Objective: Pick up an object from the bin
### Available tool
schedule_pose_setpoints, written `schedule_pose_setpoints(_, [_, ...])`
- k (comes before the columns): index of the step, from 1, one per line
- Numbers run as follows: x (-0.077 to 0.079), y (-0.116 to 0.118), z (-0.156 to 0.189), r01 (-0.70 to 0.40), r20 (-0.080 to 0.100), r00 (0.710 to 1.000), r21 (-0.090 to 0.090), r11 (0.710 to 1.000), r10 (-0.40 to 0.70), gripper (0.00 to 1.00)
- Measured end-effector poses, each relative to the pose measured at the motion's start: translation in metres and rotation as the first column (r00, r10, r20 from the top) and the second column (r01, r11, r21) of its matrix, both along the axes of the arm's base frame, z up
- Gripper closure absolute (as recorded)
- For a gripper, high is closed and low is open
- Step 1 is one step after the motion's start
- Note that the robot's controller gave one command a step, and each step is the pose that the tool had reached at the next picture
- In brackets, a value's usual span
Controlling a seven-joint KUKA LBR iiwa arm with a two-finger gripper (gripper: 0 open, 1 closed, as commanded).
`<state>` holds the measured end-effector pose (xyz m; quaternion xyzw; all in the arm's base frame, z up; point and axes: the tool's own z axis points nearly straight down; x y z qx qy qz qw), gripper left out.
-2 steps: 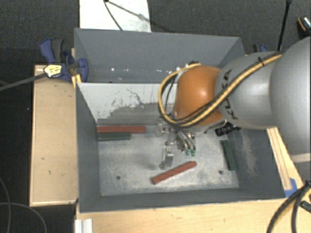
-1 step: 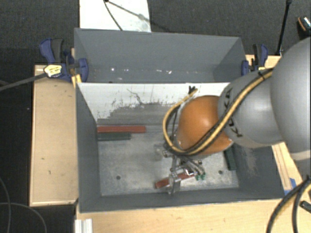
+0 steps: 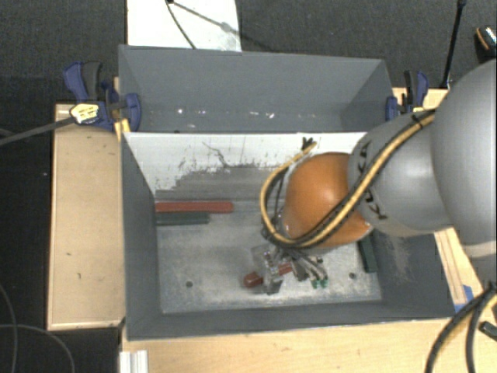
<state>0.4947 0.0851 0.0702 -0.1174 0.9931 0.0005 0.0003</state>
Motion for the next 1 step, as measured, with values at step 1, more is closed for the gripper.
schedule_pose_setpoints(1, [0.0125, 0.0081, 0.1375, -0.451, 0.008, 0.892, -0.003, 0.892, 0.451, 1.00])
